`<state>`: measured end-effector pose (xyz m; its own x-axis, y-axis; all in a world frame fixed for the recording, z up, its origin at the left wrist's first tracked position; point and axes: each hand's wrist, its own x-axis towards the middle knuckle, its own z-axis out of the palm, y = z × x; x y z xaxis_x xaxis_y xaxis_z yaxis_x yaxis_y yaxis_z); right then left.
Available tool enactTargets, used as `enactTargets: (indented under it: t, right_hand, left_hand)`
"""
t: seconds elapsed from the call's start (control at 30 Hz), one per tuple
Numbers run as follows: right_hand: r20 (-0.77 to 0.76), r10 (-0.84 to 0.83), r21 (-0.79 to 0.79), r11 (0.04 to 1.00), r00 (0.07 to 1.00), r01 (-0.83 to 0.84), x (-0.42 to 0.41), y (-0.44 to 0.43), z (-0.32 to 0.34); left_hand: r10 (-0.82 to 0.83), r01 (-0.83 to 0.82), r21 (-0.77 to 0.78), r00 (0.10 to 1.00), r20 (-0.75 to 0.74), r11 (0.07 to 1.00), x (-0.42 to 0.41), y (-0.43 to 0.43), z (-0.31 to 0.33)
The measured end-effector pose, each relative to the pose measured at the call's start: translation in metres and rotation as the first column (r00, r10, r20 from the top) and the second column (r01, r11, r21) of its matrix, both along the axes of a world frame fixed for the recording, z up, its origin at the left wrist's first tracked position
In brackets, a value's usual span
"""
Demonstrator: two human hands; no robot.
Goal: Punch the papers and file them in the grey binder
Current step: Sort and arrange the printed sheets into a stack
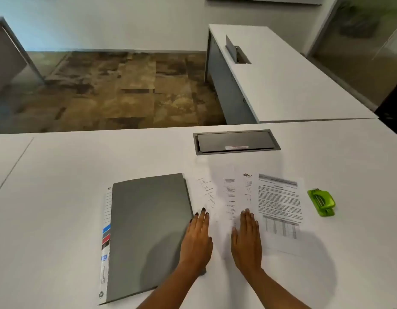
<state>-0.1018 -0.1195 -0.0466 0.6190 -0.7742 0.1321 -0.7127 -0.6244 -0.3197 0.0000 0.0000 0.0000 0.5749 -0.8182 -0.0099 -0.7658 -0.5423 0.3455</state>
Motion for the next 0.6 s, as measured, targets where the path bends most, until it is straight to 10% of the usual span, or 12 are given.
enactTargets:
  t: [0.6]
  right_hand:
    - [0.057,-0.106,0.066,0.993,0.993,0.102,-0.020,-0.002,-0.016]
  left_hand:
    - [0.003,0.013,0.094,0.986,-0.167,0.995,-0.022,-0.009,-0.030]
